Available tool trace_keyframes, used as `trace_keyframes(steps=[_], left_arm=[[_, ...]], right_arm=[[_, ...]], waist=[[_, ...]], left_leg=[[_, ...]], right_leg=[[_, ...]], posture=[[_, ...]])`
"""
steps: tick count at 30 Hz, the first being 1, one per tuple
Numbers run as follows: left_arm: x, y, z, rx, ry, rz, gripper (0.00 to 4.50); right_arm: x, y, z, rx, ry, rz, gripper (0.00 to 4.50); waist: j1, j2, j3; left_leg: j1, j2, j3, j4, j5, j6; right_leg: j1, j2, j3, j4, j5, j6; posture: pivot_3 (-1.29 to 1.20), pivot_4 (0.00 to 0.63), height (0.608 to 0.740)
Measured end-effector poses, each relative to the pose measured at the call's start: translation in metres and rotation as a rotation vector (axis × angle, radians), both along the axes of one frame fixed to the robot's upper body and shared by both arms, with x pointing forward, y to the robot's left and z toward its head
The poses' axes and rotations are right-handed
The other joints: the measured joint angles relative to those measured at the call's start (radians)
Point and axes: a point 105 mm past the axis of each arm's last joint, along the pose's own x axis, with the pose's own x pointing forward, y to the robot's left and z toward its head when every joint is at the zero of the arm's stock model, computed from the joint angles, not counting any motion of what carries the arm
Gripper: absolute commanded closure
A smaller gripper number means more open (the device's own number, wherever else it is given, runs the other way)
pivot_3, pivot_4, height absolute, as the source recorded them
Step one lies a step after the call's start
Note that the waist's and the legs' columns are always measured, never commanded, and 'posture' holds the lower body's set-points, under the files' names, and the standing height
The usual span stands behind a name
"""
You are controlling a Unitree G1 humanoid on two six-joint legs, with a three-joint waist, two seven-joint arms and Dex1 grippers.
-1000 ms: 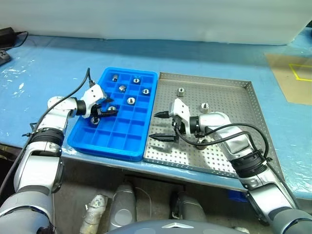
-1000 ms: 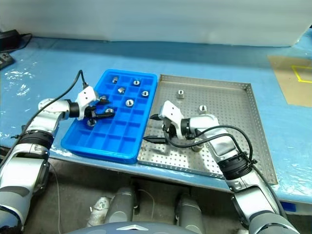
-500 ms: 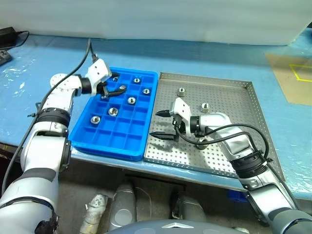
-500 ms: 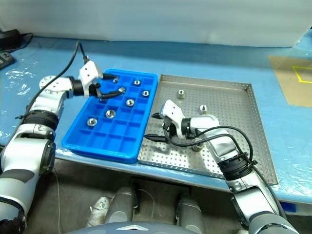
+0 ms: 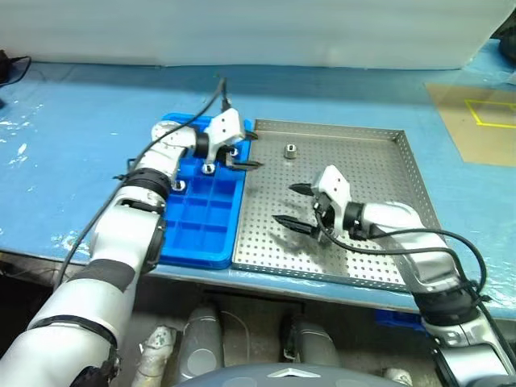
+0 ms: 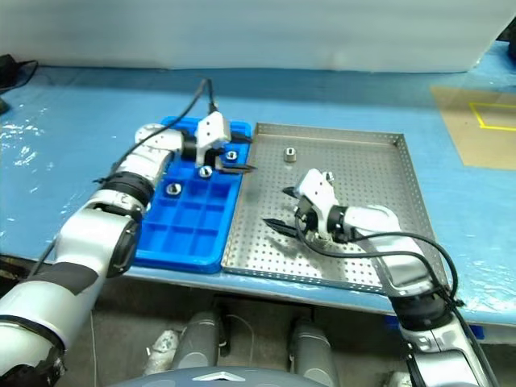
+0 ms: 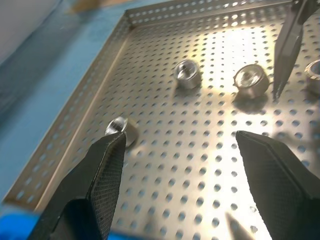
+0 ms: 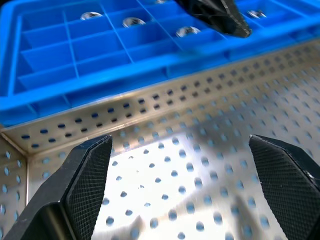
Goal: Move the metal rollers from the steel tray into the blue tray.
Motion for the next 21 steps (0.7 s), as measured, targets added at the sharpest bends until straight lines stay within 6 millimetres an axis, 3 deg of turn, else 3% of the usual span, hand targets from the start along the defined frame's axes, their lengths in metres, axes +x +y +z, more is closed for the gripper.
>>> trace_keyframes(steps=[10, 17, 21], left_arm=[[-0.032, -0.065, -0.024, 0.051, 0.060, -0.227, 0.80], [-0.049, -0.083, -0.042, 0.119, 0.073, -0.323, 0.80], [-0.056, -0.083, -0.055, 0.173, 0.082, -0.362, 0.80]], right_arm=[[-0.034, -0.037, 0.002, 0.001, 0.013, -0.249, 0.00], [-0.057, -0.051, 0.003, 0.007, 0.025, -0.383, 0.00], [-0.069, -0.051, -0.001, 0.015, 0.053, -0.424, 0.00]], waist=[[-0.093, 0.000, 0.000], [-0.149, 0.002, -0.001], [-0.174, 0.002, -0.001]], left_leg=[[0.002, 0.000, 0.002, 0.000, -0.005, 0.009], [0.005, 0.000, 0.004, 0.001, -0.008, 0.014], [0.005, 0.000, 0.005, 0.002, -0.010, 0.016]], right_leg=[[0.005, 0.001, 0.002, -0.012, 0.000, 0.000], [0.008, 0.001, 0.004, -0.015, 0.000, 0.000], [0.010, 0.001, 0.004, -0.017, 0.000, 0.000]], posture=[[-0.66, 0.150, 0.740], [-0.75, 0.150, 0.740], [-0.77, 0.150, 0.740]])
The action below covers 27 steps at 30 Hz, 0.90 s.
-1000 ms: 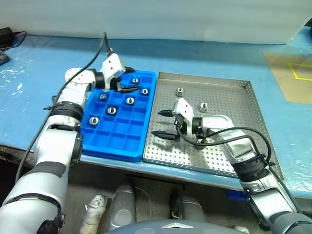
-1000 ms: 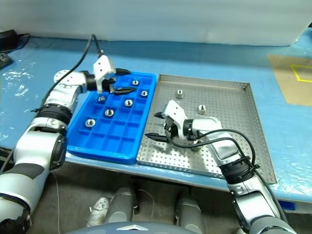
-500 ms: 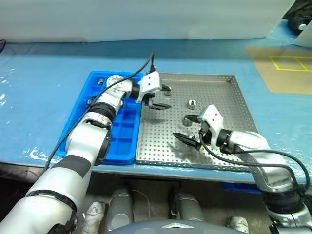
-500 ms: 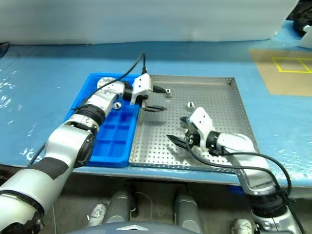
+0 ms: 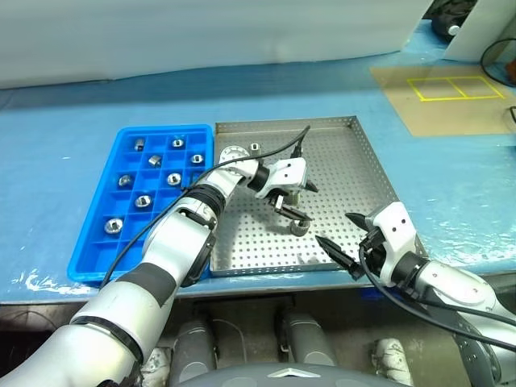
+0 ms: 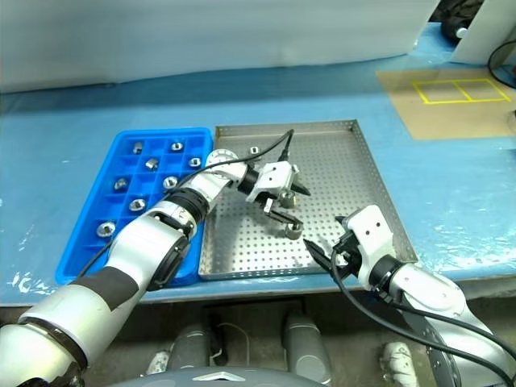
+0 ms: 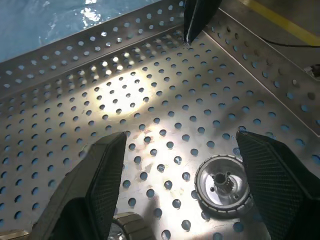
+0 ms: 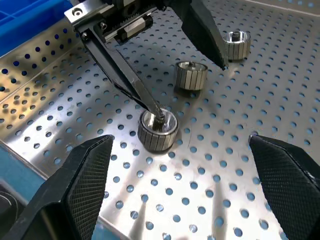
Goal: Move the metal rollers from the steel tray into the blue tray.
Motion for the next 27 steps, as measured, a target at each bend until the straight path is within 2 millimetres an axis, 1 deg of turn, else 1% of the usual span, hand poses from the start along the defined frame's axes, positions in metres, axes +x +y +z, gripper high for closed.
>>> trace_keyframes(steps=[7, 11, 14, 17, 20, 22, 25, 26, 27], left_arm=[[-0.007, 0.010, -0.019, 0.067, 0.030, -0.034, 0.80], [-0.009, 0.015, -0.027, 0.102, 0.029, -0.039, 0.80], [-0.008, 0.020, -0.034, 0.147, 0.015, -0.037, 0.80], [-0.006, 0.020, -0.039, 0.185, -0.009, -0.023, 0.80], [-0.006, 0.020, -0.040, 0.191, -0.018, -0.017, 1.33], [-0.006, 0.020, -0.041, 0.195, -0.017, -0.018, 1.93], [-0.004, 0.019, -0.041, 0.187, -0.033, 0.000, 1.93], [-0.003, 0.019, -0.041, 0.185, -0.036, 0.003, 2.31], [-0.004, 0.019, -0.041, 0.186, -0.034, 0.002, 2.51]], right_arm=[[-0.007, 0.001, 0.000, 0.009, 0.003, -0.042, 0.00], [-0.010, 0.001, -0.001, 0.010, 0.006, -0.050, 0.00], [-0.009, 0.002, -0.001, 0.014, 0.006, -0.052, 0.00], [-0.009, 0.001, -0.001, 0.013, 0.006, -0.055, 0.00], [-0.009, 0.001, -0.001, 0.012, 0.006, -0.054, 0.00], [-0.009, 0.001, -0.001, 0.010, 0.006, -0.053, 0.00], [-0.009, 0.002, 0.000, 0.007, 0.005, -0.046, 0.00], [-0.009, 0.002, 0.001, 0.005, 0.002, -0.043, 0.00], [-0.008, 0.002, 0.002, 0.002, -0.002, -0.039, 0.00]], waist=[[-0.041, 0.000, 0.000], [-0.063, 0.001, 0.000], [-0.079, 0.001, 0.000], [-0.091, 0.001, 0.000], [-0.100, 0.001, -0.001], [-0.106, 0.001, -0.001], [-0.113, 0.001, -0.001], [-0.114, 0.001, -0.001], [-0.115, 0.001, -0.001]], left_leg=[[0.000, -0.001, 0.000, 0.000, -0.002, 0.003], [0.000, -0.002, 0.000, 0.000, -0.002, 0.009], [0.000, -0.003, 0.000, 0.000, -0.003, 0.010], [0.000, -0.003, 0.000, 0.001, -0.003, 0.010], [0.003, -0.003, -0.001, 0.001, -0.003, 0.010], [0.003, -0.005, -0.002, 0.002, -0.005, 0.008], [0.003, -0.007, -0.003, 0.004, -0.005, 0.009], [0.003, -0.007, -0.003, 0.004, -0.006, 0.009], [0.003, -0.008, -0.004, 0.004, -0.006, 0.009]], right_leg=[[0.004, 0.000, -0.001, -0.007, 0.001, 0.001], [0.007, -0.001, -0.001, -0.011, 0.001, 0.001], [0.007, -0.002, -0.001, -0.012, 0.001, 0.001], [0.007, -0.002, -0.001, -0.012, 0.001, 0.001], [0.011, -0.003, -0.002, -0.012, 0.001, 0.001], [0.012, -0.003, -0.002, -0.012, 0.001, 0.001], [0.013, -0.005, -0.002, -0.012, 0.001, 0.001], [0.014, -0.006, -0.002, -0.012, 0.001, 0.002], [0.014, -0.006, -0.002, -0.012, 0.001, 0.002]], posture=[[-0.79, 0.150, 0.740], [-0.79, 0.150, 0.740], [-0.78, 0.150, 0.740], [-0.78, 0.150, 0.740], [-0.78, 0.150, 0.740], [-0.78, 0.150, 0.740], [-0.77, 0.150, 0.740], [-0.77, 0.150, 0.740], [-0.77, 0.150, 0.740]])
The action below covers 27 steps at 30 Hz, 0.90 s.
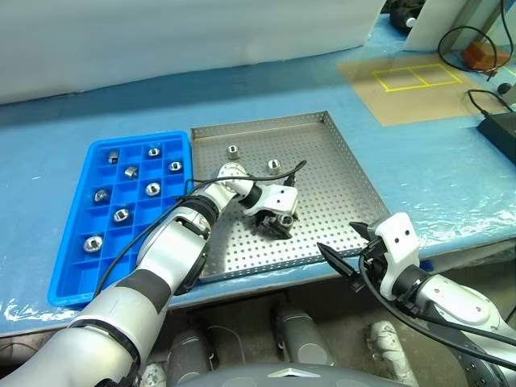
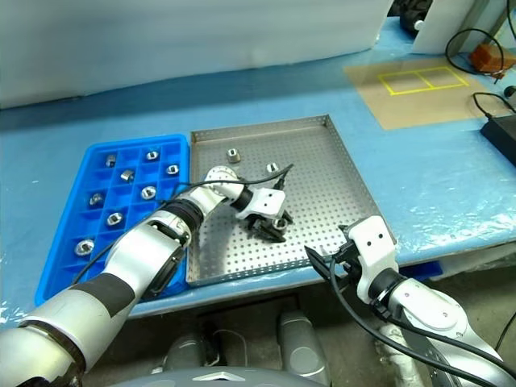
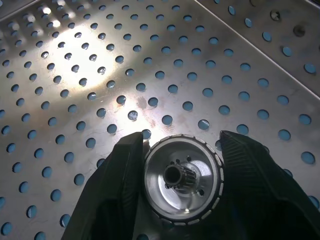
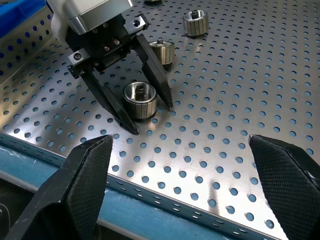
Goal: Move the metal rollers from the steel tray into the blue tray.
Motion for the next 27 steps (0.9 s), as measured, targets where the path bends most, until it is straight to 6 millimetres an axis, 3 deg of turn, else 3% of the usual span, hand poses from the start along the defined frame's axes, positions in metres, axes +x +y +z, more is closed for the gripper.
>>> trace_keyframes(steps=[10, 15, 20, 27], left_arm=[[0.006, 0.001, 0.006, -0.055, -0.010, 0.044, 2.62], [0.010, -0.008, 0.041, -0.244, 0.111, 0.081, 2.62], [0.019, -0.001, 0.073, -0.338, 0.145, 0.091, 2.62], [0.037, 0.028, 0.086, -0.351, 0.081, 0.193, 2.62]], right_arm=[[0.009, 0.002, 0.002, -0.002, -0.008, 0.029, 0.00], [0.014, 0.005, 0.002, -0.007, -0.006, 0.058, 0.00], [0.021, 0.011, 0.002, 0.008, -0.008, 0.098, 0.00], [0.034, 0.019, 0.003, 0.013, -0.020, 0.164, 0.00]], waist=[[-0.019, 0.000, 0.000], [-0.020, 0.000, 0.000], [-0.018, 0.000, 0.000], [-0.009, 0.000, 0.000]], left_leg=[[-0.003, -0.006, -0.002, 0.000, -0.001, 0.003], [-0.004, -0.008, -0.002, 0.000, -0.001, 0.008], [-0.004, -0.009, -0.002, 0.000, -0.001, 0.009], [-0.005, -0.008, -0.002, 0.000, -0.001, 0.009]], right_leg=[[-0.001, -0.003, -0.001, -0.001, 0.000, 0.000], [-0.002, -0.008, -0.002, -0.001, 0.000, 0.001], [-0.002, -0.008, -0.002, -0.001, -0.001, 0.001], [-0.003, -0.008, -0.003, 0.000, -0.001, 0.002]], posture=[[-0.71, 0.150, 0.740], [-0.68, 0.150, 0.740], [-0.62, 0.150, 0.740], [-0.51, 0.150, 0.740]])
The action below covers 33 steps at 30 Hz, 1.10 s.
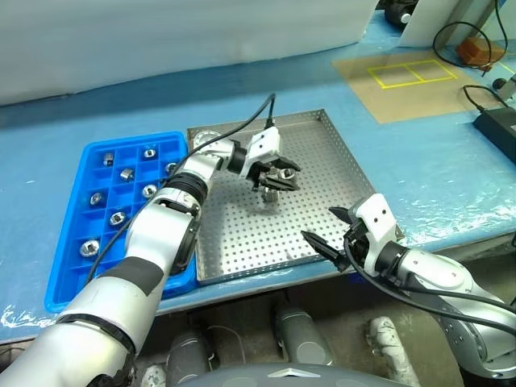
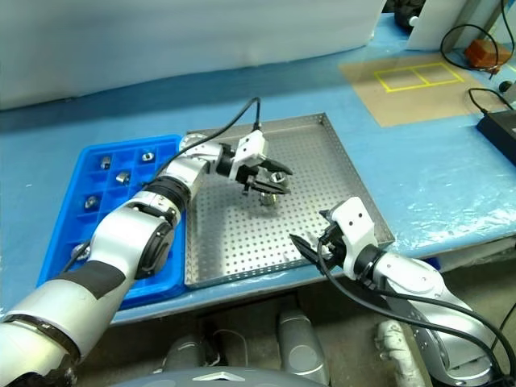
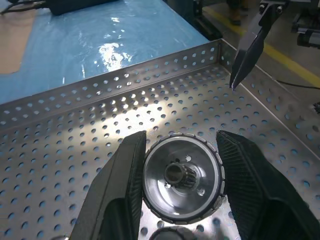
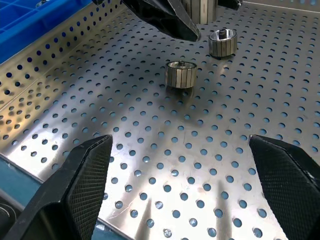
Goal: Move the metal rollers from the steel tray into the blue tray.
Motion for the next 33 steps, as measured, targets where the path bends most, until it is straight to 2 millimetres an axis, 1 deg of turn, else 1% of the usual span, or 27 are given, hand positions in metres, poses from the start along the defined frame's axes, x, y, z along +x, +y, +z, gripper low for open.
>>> trace_keyframes(steps=[2, 5, 8, 10, 12, 14, 17, 19, 20, 22, 23, 24, 25, 28, 29, 31, 33], left_arm=[[0.007, 0.013, 0.008, 0.003, -0.024, 0.042, 2.62], [0.017, 0.033, 0.026, -0.027, -0.060, 0.106, 2.62], [0.028, 0.066, 0.051, -0.075, -0.089, 0.211, 2.62], [0.030, 0.086, 0.061, -0.082, -0.107, 0.256, 2.62], [0.030, 0.108, 0.063, -0.085, -0.114, 0.301, 2.62], [0.027, 0.126, 0.057, -0.077, -0.099, 0.334, 2.62], [0.015, 0.155, 0.039, -0.054, -0.051, 0.382, 2.62], [0.003, 0.168, 0.028, -0.039, -0.017, 0.404, 2.62], [-0.006, 0.177, 0.025, -0.027, -0.010, 0.417, 2.62], [-0.021, 0.191, 0.020, -0.011, 0.004, 0.448, 2.62], [-0.032, 0.198, 0.018, -0.002, 0.003, 0.472, 2.62], [-0.038, 0.203, 0.017, 0.004, 0.008, 0.487, 2.62], [-0.046, 0.207, 0.015, 0.012, 0.010, 0.506, 2.62], [-0.070, 0.216, 0.004, 0.018, 0.057, 0.553, 2.62], [-0.081, 0.216, -0.002, 0.016, 0.087, 0.564, 2.62], [-0.094, 0.213, -0.011, 0.014, 0.127, 0.578, 2.62], [-0.103, 0.211, -0.017, 0.014, 0.152, 0.598, 2.62]], right_arm=[[0.006, 0.003, 0.002, 0.001, -0.008, 0.033, 0.00], [0.016, 0.008, 0.003, -0.002, -0.014, 0.078, 0.00], [0.031, 0.017, 0.005, -0.001, -0.026, 0.148, 0.00], [0.038, 0.021, 0.005, -0.005, -0.028, 0.184, 0.00], [0.045, 0.029, 0.004, -0.008, -0.030, 0.231, 0.00], [0.052, 0.036, 0.003, -0.009, -0.033, 0.273, 0.00], [0.067, 0.049, 0.006, -0.018, -0.059, 0.334, 0.00], [0.074, 0.057, 0.008, -0.017, -0.069, 0.378, 0.00], [0.077, 0.063, 0.008, -0.016, -0.068, 0.408, 0.00], [0.079, 0.071, 0.006, -0.018, -0.066, 0.454, 0.00], [0.081, 0.076, 0.004, -0.018, -0.063, 0.482, 0.00], [0.082, 0.078, 0.002, -0.020, -0.060, 0.497, 0.00], [0.083, 0.082, 0.000, -0.021, -0.053, 0.516, 0.00], [0.083, 0.095, -0.004, -0.013, -0.039, 0.578, 0.00], [0.082, 0.099, -0.006, -0.008, -0.032, 0.602, 0.00], [0.083, 0.099, -0.008, -0.011, -0.028, 0.619, 0.00], [0.085, 0.100, -0.008, -0.017, -0.029, 0.632, 0.00]], waist=[[0.007, 0.000, 0.000], [0.029, 0.000, 0.000], [0.060, 0.001, 0.001], [0.093, 0.001, 0.001], [0.127, 0.001, 0.001], [0.163, 0.001, 0.001], [0.212, 0.001, 0.001], [0.245, 0.001, 0.001], [0.263, 0.001, 0.001], [0.286, 0.001, 0.001], [0.292, 0.001, 0.001], [0.300, 0.001, 0.001], [0.312, 0.001, 0.001], [0.328, 0.001, 0.001], [0.330, 0.001, 0.001], [0.344, 0.000, 0.001], [0.348, 0.000, 0.001]], left_leg=[[-0.001, 0.000, 0.000, 0.000, 0.000, 0.000], [-0.001, 0.001, 0.000, 0.000, 0.000, 0.000], [-0.001, 0.001, 0.000, -0.001, 0.001, -0.001], [-0.001, 0.001, 0.000, -0.002, 0.001, -0.001], [0.000, 0.001, 0.000, -0.003, 0.001, -0.001], [-0.001, 0.002, 0.000, -0.004, 0.001, -0.001], [-0.006, 0.001, 0.001, -0.003, 0.001, -0.002], [-0.009, 0.002, 0.001, -0.002, 0.003, -0.004], [-0.011, 0.004, 0.001, -0.002, 0.004, -0.006], [-0.011, 0.005, 0.001, -0.002, 0.005, -0.007], [-0.010, 0.005, 0.001, -0.002, 0.005, -0.008], [-0.010, 0.005, 0.000, -0.002, 0.005, -0.009], [-0.010, 0.005, 0.000, -0.003, 0.004, -0.014], [-0.009, 0.006, 0.000, -0.003, 0.005, -0.016], [-0.009, 0.006, -0.001, -0.003, 0.006, -0.016], [-0.008, 0.007, -0.001, -0.003, 0.006, -0.018], [-0.006, 0.008, -0.001, -0.004, 0.008, -0.020]], right_leg=[[-0.002, 0.000, 0.000, 0.001, 0.000, 0.000], [-0.002, 0.000, 0.000, 0.002, 0.000, 0.000], [-0.004, 0.000, 0.000, 0.004, 0.000, 0.000], [-0.005, 0.001, 0.001, 0.004, 0.000, 0.000], [-0.005, 0.001, 0.001, 0.005, 0.000, 0.000], [-0.006, 0.000, 0.001, 0.007, 0.000, -0.001], [-0.014, 0.000, 0.001, 0.014, -0.001, -0.003], [-0.019, 0.000, 0.000, 0.019, -0.002, -0.004], [-0.021, 0.000, -0.001, 0.020, -0.002, -0.004], [-0.022, 0.000, -0.002, 0.020, -0.002, -0.004], [-0.021, 0.000, -0.002, 0.021, -0.002, -0.004], [-0.021, 0.000, -0.003, 0.021, -0.002, -0.004], [-0.021, 0.000, -0.003, 0.022, -0.002, -0.004], [-0.020, 0.000, -0.003, 0.022, -0.002, -0.004], [-0.020, 0.000, -0.003, 0.022, -0.002, -0.004], [-0.020, 0.000, -0.003, 0.022, -0.002, -0.004], [-0.019, 0.001, -0.003, 0.022, -0.002, -0.004]], posture=[[-0.46, 0.150, 0.740], [-0.37, 0.150, 0.740], [-0.29, 0.150, 0.740], [-0.23, 0.150, 0.740], [-0.17, 0.150, 0.740], [-0.12, 0.150, 0.740], [-0.02, 0.150, 0.740], [0.03, 0.150, 0.740], [0.03, 0.150, 0.740], [0.09, 0.150, 0.740], [0.10, 0.150, 0.740], [0.14, 0.150, 0.740], [0.16, 0.150, 0.740], [0.21, 0.150, 0.740], [0.24, 0.150, 0.740], [0.25, 0.150, 0.740], [0.26, 0.150, 0.740]])
